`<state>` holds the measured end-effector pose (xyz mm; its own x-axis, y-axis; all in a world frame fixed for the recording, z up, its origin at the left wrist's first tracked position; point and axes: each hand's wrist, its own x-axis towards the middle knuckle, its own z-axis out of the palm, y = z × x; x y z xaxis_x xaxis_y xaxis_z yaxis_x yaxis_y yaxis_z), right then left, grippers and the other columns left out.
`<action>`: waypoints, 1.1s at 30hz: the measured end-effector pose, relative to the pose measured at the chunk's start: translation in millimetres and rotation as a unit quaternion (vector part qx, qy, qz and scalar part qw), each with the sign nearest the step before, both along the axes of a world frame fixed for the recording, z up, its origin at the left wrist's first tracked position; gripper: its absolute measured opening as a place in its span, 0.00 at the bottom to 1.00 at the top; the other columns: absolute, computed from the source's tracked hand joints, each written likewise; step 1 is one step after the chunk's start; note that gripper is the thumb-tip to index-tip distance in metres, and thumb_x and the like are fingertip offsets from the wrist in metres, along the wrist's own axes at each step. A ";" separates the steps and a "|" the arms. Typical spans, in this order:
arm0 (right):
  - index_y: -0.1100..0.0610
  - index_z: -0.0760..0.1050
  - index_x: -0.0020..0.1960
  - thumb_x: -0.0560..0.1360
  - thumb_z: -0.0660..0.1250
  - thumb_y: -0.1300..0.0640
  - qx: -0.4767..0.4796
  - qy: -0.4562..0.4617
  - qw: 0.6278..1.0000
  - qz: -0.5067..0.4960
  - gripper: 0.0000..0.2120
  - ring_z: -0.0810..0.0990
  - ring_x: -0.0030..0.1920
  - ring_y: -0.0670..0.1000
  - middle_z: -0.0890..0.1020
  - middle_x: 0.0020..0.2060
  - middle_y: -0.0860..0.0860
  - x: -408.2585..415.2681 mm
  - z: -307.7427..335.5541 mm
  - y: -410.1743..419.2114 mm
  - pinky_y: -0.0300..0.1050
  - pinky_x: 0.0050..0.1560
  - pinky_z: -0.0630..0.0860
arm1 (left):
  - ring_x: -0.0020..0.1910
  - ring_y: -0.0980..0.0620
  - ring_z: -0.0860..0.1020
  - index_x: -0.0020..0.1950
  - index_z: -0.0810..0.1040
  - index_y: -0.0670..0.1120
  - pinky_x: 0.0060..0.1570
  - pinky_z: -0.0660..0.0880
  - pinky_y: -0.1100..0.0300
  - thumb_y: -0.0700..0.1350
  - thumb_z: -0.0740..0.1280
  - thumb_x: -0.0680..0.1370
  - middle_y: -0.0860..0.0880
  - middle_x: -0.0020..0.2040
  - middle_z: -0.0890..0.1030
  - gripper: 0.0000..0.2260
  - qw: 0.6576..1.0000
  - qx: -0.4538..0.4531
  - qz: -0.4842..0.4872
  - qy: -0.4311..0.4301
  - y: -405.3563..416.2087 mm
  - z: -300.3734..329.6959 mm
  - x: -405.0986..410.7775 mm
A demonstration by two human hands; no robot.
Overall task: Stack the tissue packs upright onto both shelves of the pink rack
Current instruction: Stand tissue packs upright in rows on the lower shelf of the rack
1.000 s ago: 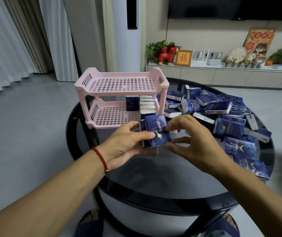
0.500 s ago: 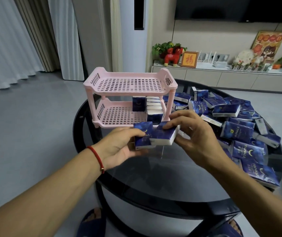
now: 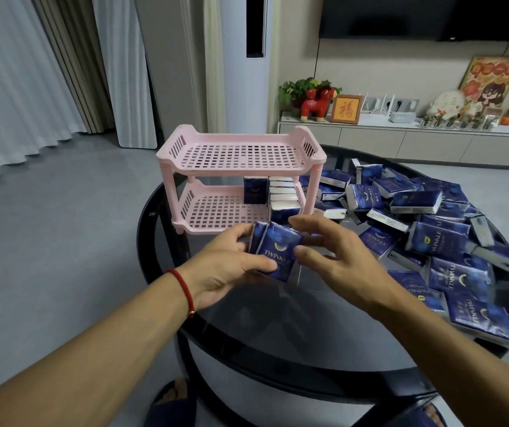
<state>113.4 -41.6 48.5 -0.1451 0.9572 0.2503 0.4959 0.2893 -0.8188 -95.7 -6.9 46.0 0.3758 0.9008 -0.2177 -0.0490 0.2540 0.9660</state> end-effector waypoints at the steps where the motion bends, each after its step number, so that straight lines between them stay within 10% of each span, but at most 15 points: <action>1: 0.46 0.73 0.71 0.79 0.70 0.58 0.006 -0.015 1.000 -0.005 0.22 0.78 0.59 0.37 0.79 0.63 0.40 -0.7 -0.8 0.1 0.41 0.57 0.81 | 0.56 0.40 0.84 0.69 0.73 0.42 0.47 0.84 0.51 0.25 0.71 0.73 0.37 0.58 0.84 0.27 1.000 0.008 -0.011 0.011 0.7 -1.3 -0.1; 7: 0.49 0.76 0.67 0.77 0.73 0.56 0.014 -0.067 0.997 -0.032 0.19 0.81 0.48 0.43 0.82 0.47 0.46 -9.6 -4.8 3.9 0.40 0.53 0.81 | 0.57 0.45 0.84 0.63 0.77 0.47 0.59 0.81 0.45 0.31 0.78 0.67 0.43 0.58 0.84 0.27 0.984 0.089 -0.043 0.147 3.7 -8.0 0.3; 16: 0.50 0.78 0.64 0.77 0.71 0.57 0.030 -0.055 0.995 -0.082 0.16 0.80 0.48 0.41 0.81 0.52 0.42 -11.8 5.5 21.9 0.31 0.49 0.77 | 0.60 0.42 0.82 0.61 0.78 0.42 0.62 0.80 0.48 0.32 0.76 0.70 0.41 0.56 0.85 0.20 0.981 0.135 0.066 0.126 40.5 6.3 -12.0; 21: 0.53 0.76 0.64 0.77 0.71 0.56 -0.015 -0.039 0.974 -0.223 0.16 0.81 0.52 0.49 0.82 0.54 0.48 4.5 -2.9 44.8 0.55 0.59 0.80 | 0.60 0.49 0.80 0.64 0.73 0.46 0.64 0.78 0.46 0.36 0.75 0.74 0.48 0.60 0.82 0.21 0.949 0.168 0.209 0.165 83.9 -4.5 -9.2; 33: 0.53 0.69 0.69 0.76 0.71 0.58 -0.096 -0.013 0.975 -0.202 0.23 0.82 0.55 0.52 0.81 0.57 0.49 -0.8 -9.0 76.0 0.57 0.59 0.80 | 0.58 0.49 0.80 0.68 0.74 0.47 0.64 0.78 0.53 0.32 0.74 0.74 0.48 0.59 0.80 0.25 0.936 0.178 0.158 0.261 147.5 -18.9 20.4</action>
